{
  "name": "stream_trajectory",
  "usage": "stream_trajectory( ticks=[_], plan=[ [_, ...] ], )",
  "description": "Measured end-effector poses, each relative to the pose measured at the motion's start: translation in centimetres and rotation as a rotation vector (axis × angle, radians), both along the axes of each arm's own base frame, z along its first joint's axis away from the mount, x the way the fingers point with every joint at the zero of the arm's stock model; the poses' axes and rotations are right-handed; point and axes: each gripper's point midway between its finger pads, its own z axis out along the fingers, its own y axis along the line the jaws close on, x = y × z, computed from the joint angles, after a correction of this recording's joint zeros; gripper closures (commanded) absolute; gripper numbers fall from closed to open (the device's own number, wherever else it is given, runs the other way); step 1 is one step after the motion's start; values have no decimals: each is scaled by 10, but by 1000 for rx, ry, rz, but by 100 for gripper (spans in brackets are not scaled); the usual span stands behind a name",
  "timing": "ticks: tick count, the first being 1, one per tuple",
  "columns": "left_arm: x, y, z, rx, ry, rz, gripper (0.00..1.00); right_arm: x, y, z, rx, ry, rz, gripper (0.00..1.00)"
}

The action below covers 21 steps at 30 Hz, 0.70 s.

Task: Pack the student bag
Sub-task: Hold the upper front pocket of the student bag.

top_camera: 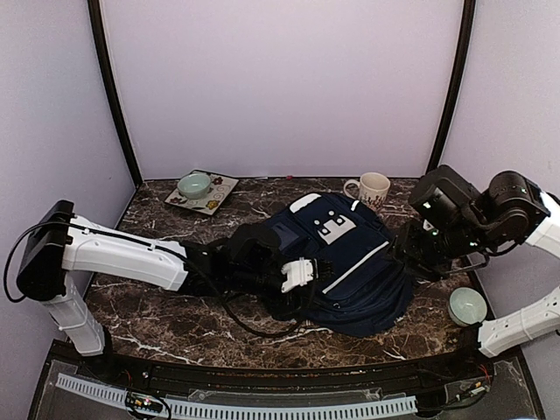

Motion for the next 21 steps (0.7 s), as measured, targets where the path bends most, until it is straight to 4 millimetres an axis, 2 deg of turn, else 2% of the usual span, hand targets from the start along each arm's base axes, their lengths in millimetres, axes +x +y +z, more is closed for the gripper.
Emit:
stream_trajectory(
  ticks=[3, 6, 15, 21],
  plan=[
    [0, -16, -20, 36, -17, -66, 44, -1, -12, 6, 13, -9, -34, 46],
    [1, -28, -29, 50, -33, -100, 47, -2, -20, 9, 18, -21, -55, 46],
    [6, -61, -25, 16, -110, -121, 55, -7, -31, 15, 49, -24, -76, 46],
    [4, -64, -35, 43, -147, -132, 55, -11, -40, 14, 74, -26, -96, 46]
  ],
)
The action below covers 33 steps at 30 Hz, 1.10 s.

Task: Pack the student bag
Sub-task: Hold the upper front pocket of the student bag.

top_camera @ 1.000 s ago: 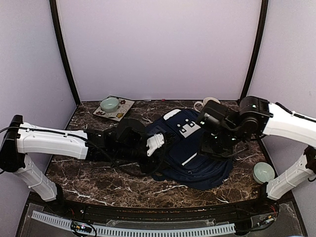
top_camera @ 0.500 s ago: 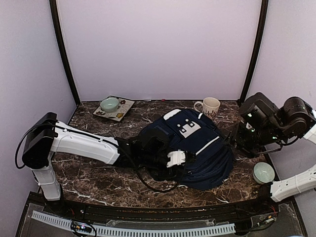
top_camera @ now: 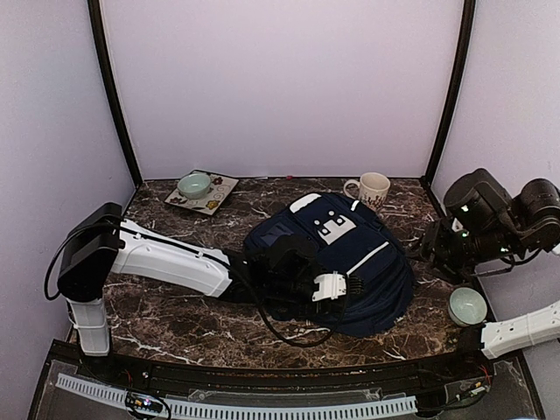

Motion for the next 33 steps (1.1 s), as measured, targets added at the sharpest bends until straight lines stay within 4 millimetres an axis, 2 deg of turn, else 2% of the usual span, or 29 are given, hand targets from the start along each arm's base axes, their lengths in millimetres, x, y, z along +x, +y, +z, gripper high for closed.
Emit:
stream_trajectory(
  ticks=[7, 9, 12, 20, 23, 26, 30, 33],
  plan=[
    [9, -5, -13, 46, -87, 48, 63, -3, -6, -2, 26, 0, -22, 46],
    [13, -10, -16, 60, -126, 76, 73, -3, -7, -4, 30, 2, -26, 46],
    [19, -10, -19, 71, -161, 123, 99, -4, -6, -9, 29, 11, -31, 46],
    [24, -12, -5, 39, -175, 198, 100, -1, 2, -19, 10, 29, -23, 46],
    [29, -15, 9, 10, -116, 224, 100, 1, 7, -22, -3, 28, -12, 46],
    [38, -14, 32, -50, -27, 256, 100, 4, 12, -26, -6, 18, -3, 46],
    [48, -8, 50, -107, 70, 276, 100, 6, 13, -46, -47, 16, 17, 47],
    [49, -7, 54, -114, 105, 274, 100, 8, 14, -62, -85, 14, 43, 48]
  ],
)
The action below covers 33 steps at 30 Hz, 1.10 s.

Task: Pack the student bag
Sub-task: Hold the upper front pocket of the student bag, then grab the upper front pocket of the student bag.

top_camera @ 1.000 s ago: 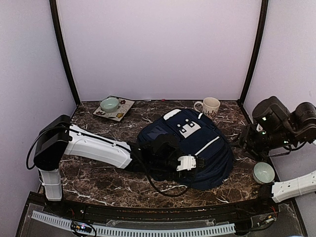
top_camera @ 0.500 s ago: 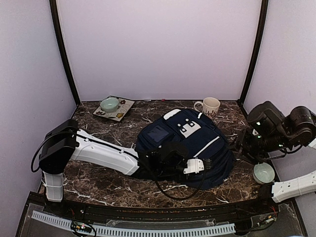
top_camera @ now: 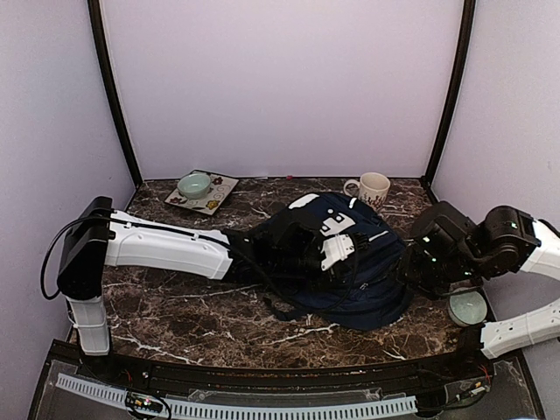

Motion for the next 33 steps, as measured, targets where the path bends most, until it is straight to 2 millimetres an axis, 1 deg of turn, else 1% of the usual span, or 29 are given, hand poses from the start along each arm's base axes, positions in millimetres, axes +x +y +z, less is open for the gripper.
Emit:
stream_trajectory(
  ticks=[2, 6, 11, 15, 19, 23, 27, 33],
  plan=[
    [-2, 0, -2, 3, 17, -5, 100, 3, 4, -5, -12, -14, 25, 49],
    [-2, 1, -1, -2, 44, -8, 100, 15, 22, -2, -21, -90, 86, 51],
    [3, -2, 9, -10, 71, 9, 100, 26, 45, -4, -43, -156, 137, 55],
    [6, -7, 13, -25, 91, 23, 100, 28, 50, -11, -65, -163, 98, 57],
    [7, -14, 11, -33, 125, 32, 100, 26, 48, -20, -57, -164, 65, 58],
    [8, -22, 9, -43, 157, 33, 100, 22, 39, -31, -47, -149, 16, 60],
    [7, -24, 9, -48, 178, 32, 100, 18, 29, -41, -36, -135, -17, 64],
    [8, -24, 9, -52, 192, 30, 100, 18, 30, -42, -15, -134, -35, 69]
  ],
)
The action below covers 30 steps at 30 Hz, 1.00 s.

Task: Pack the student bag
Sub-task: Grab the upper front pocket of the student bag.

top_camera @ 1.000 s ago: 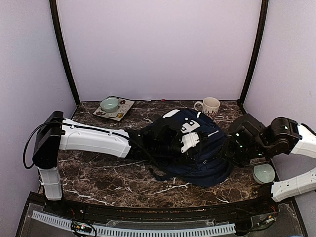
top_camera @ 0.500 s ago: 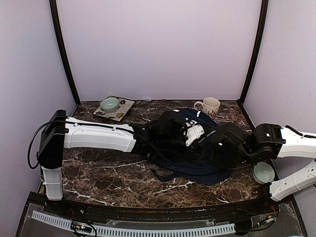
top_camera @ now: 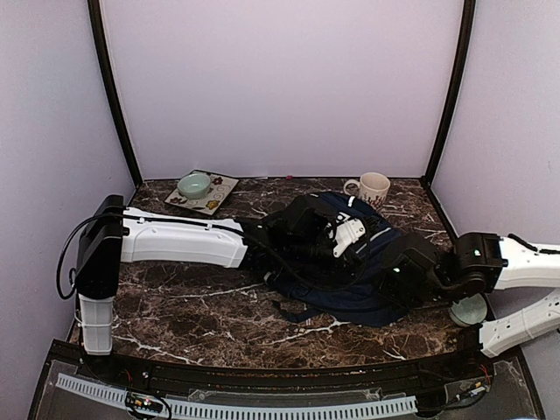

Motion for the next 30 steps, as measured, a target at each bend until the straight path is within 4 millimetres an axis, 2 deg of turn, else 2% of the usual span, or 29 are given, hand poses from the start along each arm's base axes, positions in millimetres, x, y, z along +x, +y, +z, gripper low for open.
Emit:
stream_trajectory(
  ticks=[14, 25, 30],
  plan=[
    [-2, -3, 4, -7, 25, -12, 100, 3, 7, -11, -46, 15, 0, 78],
    [-7, -4, 4, -13, 58, -41, 100, 8, 3, -17, -35, 24, -41, 78],
    [-10, -4, 4, -19, 77, -58, 100, 12, 3, -21, -23, 31, -48, 85]
  ],
)
